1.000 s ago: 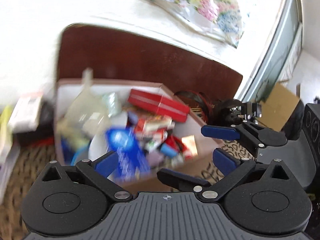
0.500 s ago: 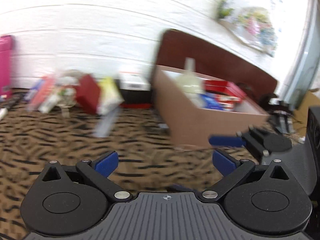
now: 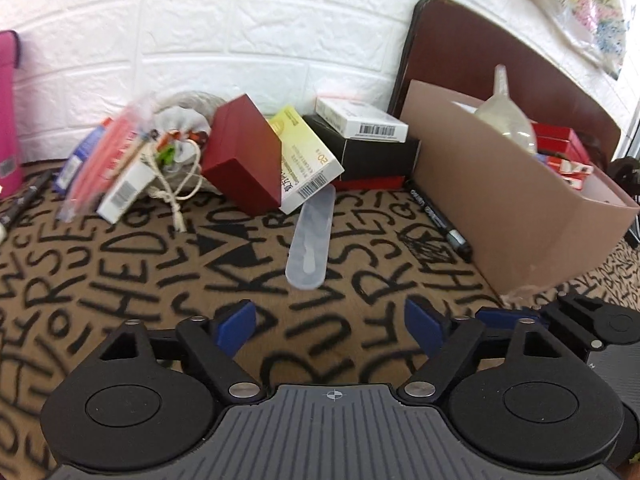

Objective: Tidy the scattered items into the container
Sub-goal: 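Grasp the clear plastic tube case with the left tool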

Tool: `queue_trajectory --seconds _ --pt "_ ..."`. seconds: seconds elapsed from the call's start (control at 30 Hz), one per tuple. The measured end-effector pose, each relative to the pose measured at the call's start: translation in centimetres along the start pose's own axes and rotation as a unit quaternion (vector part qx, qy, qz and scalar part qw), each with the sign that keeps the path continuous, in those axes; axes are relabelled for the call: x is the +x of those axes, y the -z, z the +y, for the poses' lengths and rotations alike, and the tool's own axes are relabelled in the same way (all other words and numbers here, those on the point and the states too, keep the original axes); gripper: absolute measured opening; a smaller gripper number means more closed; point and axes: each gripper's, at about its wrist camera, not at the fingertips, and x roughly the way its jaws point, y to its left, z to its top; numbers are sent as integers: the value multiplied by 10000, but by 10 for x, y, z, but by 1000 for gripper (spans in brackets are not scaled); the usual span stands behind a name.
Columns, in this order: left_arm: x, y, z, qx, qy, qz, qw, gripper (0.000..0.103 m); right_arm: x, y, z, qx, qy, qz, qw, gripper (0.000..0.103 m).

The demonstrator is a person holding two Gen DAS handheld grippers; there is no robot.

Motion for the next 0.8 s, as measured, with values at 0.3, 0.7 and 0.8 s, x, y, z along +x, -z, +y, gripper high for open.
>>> queue_trajectory --seconds 0.3,0.7,0.8 --pt "51 -31 13 402 101 219 9989 59 35 -20 -4 68 -106 -289 9995 86" --pt "7 4 31 361 361 108 9986 27 17 -7 -7 -42 -148 -236 9996 83" --pt "-23 28 28 534 410 204 9975 27 -2 8 -8 37 -185 -126 9997 83"
